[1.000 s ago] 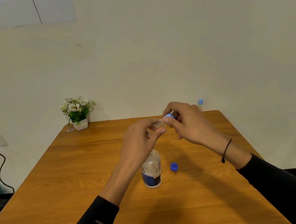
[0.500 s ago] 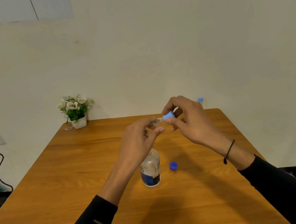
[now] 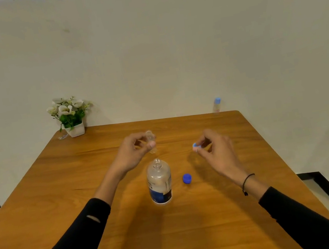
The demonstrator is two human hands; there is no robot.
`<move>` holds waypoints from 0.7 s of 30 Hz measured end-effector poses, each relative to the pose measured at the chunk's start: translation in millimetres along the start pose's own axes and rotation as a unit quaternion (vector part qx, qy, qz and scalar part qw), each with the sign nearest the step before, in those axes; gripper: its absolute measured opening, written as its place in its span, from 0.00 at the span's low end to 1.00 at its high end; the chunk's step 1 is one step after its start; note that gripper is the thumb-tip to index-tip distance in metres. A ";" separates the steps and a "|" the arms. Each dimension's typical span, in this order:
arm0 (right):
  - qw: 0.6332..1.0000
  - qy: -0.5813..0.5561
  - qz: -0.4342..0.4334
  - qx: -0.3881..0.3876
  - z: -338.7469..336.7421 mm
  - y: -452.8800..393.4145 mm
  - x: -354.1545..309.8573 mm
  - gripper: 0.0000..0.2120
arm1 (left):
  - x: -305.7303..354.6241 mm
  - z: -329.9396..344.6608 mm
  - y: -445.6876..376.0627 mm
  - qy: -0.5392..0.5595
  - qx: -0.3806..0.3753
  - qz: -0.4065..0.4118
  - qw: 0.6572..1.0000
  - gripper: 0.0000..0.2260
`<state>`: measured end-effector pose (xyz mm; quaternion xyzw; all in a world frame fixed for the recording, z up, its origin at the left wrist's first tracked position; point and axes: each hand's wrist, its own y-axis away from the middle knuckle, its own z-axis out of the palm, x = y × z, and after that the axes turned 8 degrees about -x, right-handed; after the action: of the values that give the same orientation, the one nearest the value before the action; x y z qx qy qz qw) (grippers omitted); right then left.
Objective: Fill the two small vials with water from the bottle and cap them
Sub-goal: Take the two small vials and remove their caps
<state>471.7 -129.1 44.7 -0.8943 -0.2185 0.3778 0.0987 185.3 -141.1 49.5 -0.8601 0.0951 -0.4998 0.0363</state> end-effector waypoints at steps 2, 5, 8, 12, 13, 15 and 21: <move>0.998 0.033 0.039 -0.039 17.4 1.5 19.3 0.11 | -16.1 11.8 -7.3 -0.007 -0.033 -0.024 0.999 0.10; 0.991 0.048 0.097 -0.083 34.5 6.3 38.2 0.12 | -36.3 27.3 -17.7 -0.032 -0.073 -0.033 0.996 0.11; 0.990 0.045 0.104 -0.088 41.3 7.6 47.7 0.13 | -52.7 35.6 -23.2 -0.026 -0.095 -0.042 0.994 0.11; 0.986 0.036 0.112 -0.122 39.3 6.1 50.0 0.24 | -66.2 37.7 -22.9 -0.042 -0.103 -0.026 0.993 0.10; 0.985 0.036 0.114 -0.124 36.7 5.6 51.4 0.28 | -68.9 37.6 -22.7 -0.051 -0.108 -0.019 0.993 0.09; 0.986 0.021 0.121 -0.110 29.3 -0.8 55.7 0.29 | -71.3 36.4 -21.9 -0.065 -0.112 -0.023 0.991 0.12; 0.984 -0.035 0.173 0.015 10.0 -70.7 109.9 0.22 | -69.4 21.7 -23.2 -0.046 -0.135 -0.066 0.988 0.30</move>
<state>510.2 -15.2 -7.6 -0.9034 -0.0579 0.4233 0.0370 173.5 -105.2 -16.9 -0.8837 0.1031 -0.4433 -0.1092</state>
